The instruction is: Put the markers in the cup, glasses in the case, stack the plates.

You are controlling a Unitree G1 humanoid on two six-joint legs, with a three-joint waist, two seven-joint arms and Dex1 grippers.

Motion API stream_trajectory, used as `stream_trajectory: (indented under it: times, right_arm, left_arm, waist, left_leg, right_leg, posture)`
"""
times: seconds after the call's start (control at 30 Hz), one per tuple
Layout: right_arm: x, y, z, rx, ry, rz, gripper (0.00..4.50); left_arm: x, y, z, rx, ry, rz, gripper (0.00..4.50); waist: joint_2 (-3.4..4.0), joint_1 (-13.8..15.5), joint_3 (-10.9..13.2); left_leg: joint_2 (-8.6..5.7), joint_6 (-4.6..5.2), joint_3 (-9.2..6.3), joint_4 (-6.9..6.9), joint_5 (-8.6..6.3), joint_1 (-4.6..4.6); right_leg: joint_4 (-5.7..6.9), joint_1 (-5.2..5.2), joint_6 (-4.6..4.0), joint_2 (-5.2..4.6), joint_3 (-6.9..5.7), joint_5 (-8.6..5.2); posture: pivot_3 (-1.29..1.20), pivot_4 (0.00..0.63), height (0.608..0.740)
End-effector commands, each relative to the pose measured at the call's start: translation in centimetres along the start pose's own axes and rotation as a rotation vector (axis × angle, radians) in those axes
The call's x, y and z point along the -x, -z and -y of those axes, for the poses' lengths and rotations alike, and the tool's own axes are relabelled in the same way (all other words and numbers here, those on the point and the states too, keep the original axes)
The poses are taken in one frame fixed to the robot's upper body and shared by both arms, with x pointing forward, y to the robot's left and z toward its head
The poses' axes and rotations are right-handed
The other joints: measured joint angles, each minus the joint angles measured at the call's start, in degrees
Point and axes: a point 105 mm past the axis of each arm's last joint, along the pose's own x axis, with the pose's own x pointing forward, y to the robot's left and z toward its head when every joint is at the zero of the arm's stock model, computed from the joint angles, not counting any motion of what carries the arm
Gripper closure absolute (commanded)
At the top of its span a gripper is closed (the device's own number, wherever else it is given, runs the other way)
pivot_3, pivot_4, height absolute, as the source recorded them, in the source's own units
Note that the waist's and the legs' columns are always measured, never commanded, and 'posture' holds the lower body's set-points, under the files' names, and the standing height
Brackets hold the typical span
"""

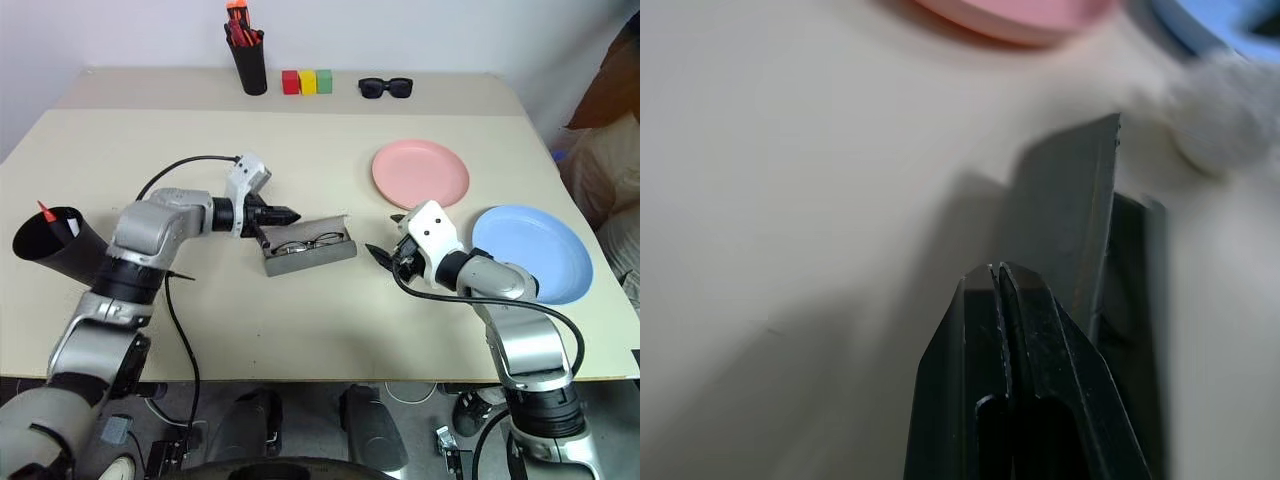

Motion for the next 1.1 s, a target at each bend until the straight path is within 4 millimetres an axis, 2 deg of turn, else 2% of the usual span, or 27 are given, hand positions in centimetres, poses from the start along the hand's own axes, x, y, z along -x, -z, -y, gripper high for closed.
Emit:
stream_trajectory:
  times: [0.03, 0.1, 0.17, 0.23, 0.3, 0.37, 0.5, 0.63, 0.8, 0.9, 1.07, 1.1]
  right_arm:
    - [-0.1, -1.0, 0.6, 0.034, 0.017, 0.037, 1.00]
    - [-0.4, -1.1, 0.9, 0.037, 0.024, 0.041, 1.00]
    - [-0.7, -1.2, 1.3, 0.051, 0.035, 0.038, 1.00]
    - [-1.4, -1.1, 2.1, 0.080, 0.068, 0.017, 1.00]
    - [-2.5, -1.1, 3.4, 0.103, 0.114, -0.009, 1.00]
    - [-3.6, -1.0, 4.8, 0.169, 0.165, -0.051, 1.00]
    - [-5.5, -0.1, 7.0, 0.324, 0.233, -0.144, 1.00]
    - [-7.1, 1.5, 7.7, 0.508, 0.189, -0.233, 1.00]
    - [-8.0, 2.5, 9.1, 0.589, 0.216, -0.278, 1.00]
    - [-8.2, 2.9, 9.7, 0.627, 0.234, -0.301, 1.91]
    - [-8.5, 3.0, 9.6, 0.679, 0.236, -0.301, 4.46]
    - [-8.5, 3.1, 9.4, 0.683, 0.233, -0.299, 4.46]
  left_arm:
    - [0.2, 0.4, 1.7, -0.102, 0.040, -0.041, 4.48]
    - [0.1, 1.5, 2.0, -0.146, 0.031, -0.082, 4.48]
    - [0.0, 1.6, 1.9, -0.171, 0.011, -0.078, 4.48]
    - [0.1, 0.6, 1.9, -0.189, 0.000, 0.000, 4.48]
    - [0.7, -1.7, 1.9, -0.240, -0.035, 0.175, 4.48]
    - [1.5, -2.5, 1.6, -0.231, -0.090, 0.274, 4.48]
    - [2.6, -2.0, 1.6, -0.199, -0.152, 0.348, 4.48]
    - [4.0, -1.2, 2.1, -0.162, -0.211, 0.390, 4.48]
    - [5.5, -1.1, 2.1, -0.104, -0.278, 0.458, 4.48]
    - [6.0, -0.7, 2.3, -0.089, -0.307, 0.467, 4.50]
    - [6.1, -0.3, 2.6, -0.063, -0.333, 0.482, 4.50]
    - [6.1, -0.3, 2.7, -0.055, -0.332, 0.490, 4.50]
  waist:
    - [0.00, 0.0, 0.0]
    - [0.00, 0.0, 0.0]
    - [0.04, 0.1, 0.0]
    - [0.04, 0.1, 0.0]
    - [0.04, 0.0, 0.0]
    - [0.03, 0.0, 0.0]
    - [0.06, -0.2, 0.0]
    - [0.05, 0.0, 0.0]
    - [0.04, 0.0, 0.0]
    - [0.05, -0.2, 0.0]
    - [0.05, -0.2, 0.0]
    - [0.05, -0.2, 0.0]
  left_leg:
    - [0.00, 0.00, 0.00, 0.01, 0.00, 0.00]
    - [-0.01, 0.00, 0.00, 0.02, 0.00, 0.01]
    - [-0.01, 0.00, 0.01, 0.03, 0.00, 0.02]
    - [-0.01, 0.01, 0.01, 0.03, 0.00, 0.07]
    - [-0.01, 0.01, 0.03, 0.04, 0.00, 0.07]
    - [0.00, 0.01, 0.06, 0.08, 0.00, 0.06]
    - [0.02, 0.01, 0.09, 0.03, 0.00, 0.08]
    - [0.02, 0.01, 0.15, 0.00, 0.00, 0.08]
    - [0.02, 0.01, 0.23, 0.07, 0.00, 0.07]
    - [0.02, 0.00, 0.24, 0.07, 0.00, 0.10]
    - [0.02, 0.00, 0.24, 0.05, 0.00, 0.11]
    - [0.02, 0.00, 0.24, 0.05, 0.00, 0.11]
  right_leg:
    - [0.00, 0.01, 0.00, -0.01, 0.00, 0.00]
    - [0.00, 0.01, 0.00, -0.01, 0.00, 0.00]
    - [0.00, 0.04, 0.00, -0.02, 0.01, 0.00]
    - [-0.01, 0.08, 0.00, -0.02, 0.02, 0.00]
    - [-0.01, 0.08, 0.00, -0.02, 0.03, 0.00]
    - [0.00, 0.06, -0.01, -0.04, 0.04, 0.00]
    - [0.05, 0.00, -0.01, -0.03, 0.09, 0.01]
    - [0.03, -0.03, 0.00, -0.05, 0.14, 0.00]
    - [0.03, 0.00, 0.02, -0.10, 0.18, 0.02]
    - [0.04, 0.02, 0.05, -0.10, 0.20, 0.04]
    - [0.04, 0.00, 0.05, -0.09, 0.21, 0.04]
    - [0.04, 0.00, 0.05, -0.09, 0.21, 0.04]
  posture:
    - [0.00, 0.150, 0.740]
    - [0.00, 0.150, 0.740]
    - [0.00, 0.150, 0.740]
    - [0.00, 0.150, 0.740]
    - [0.00, 0.150, 0.740]
    - [0.00, 0.150, 0.740]
    - [0.00, 0.150, 0.740]
    - [0.00, 0.150, 0.740]
    - [0.00, 0.150, 0.740]
    - [0.00, 0.150, 0.740]
    - [0.00, 0.150, 0.740]
    - [0.00, 0.150, 0.740]
